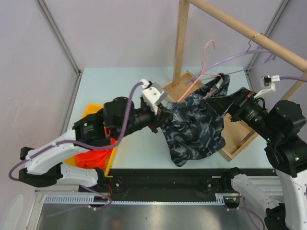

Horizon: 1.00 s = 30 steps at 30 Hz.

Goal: Remove the shorts from the hanger

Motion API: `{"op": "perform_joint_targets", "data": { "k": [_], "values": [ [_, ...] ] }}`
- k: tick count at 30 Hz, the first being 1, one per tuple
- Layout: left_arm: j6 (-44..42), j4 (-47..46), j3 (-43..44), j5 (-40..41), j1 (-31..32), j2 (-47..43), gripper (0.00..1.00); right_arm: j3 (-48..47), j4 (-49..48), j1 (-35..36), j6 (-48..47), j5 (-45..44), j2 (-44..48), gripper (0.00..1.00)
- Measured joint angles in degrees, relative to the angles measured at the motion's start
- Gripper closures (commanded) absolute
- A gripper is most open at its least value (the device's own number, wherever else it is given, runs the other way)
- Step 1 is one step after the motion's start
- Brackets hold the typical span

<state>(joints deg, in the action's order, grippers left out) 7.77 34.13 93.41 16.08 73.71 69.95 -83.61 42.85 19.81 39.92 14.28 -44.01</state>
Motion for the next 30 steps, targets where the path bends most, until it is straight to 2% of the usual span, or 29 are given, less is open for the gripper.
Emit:
{"op": "perform_joint_targets", "data": {
  "k": [6,11,16,22,30],
  "values": [
    [-5.22,3.61,0.0,-3.39,-2.27,-4.7,1.0,0.35,-1.73,0.0,-6.08,3.74,-1.84,0.04],
    [-9.4,6.34,-0.02,-7.39,-2.69,-5.99,1.0,0.35,-3.72,0.0,-7.98,7.15,-1.66,0.0],
    [-9.31,5.25,-2.29,-11.56,-3.08,-6.05,1.0,0.35,-4.02,0.02,-9.6,8.04,-1.22,0.0],
    [-6.23,1.4,-9.07,-16.06,-3.19,-5.86,1.0,0.35,-1.66,0.02,-12.48,5.57,-1.29,0.08],
    [-3.23,-1.7,-12.46,-20.13,-3.19,-5.75,1.0,0.35,1.77,0.02,-14.12,-0.07,-1.31,0.19]
  ]
}}
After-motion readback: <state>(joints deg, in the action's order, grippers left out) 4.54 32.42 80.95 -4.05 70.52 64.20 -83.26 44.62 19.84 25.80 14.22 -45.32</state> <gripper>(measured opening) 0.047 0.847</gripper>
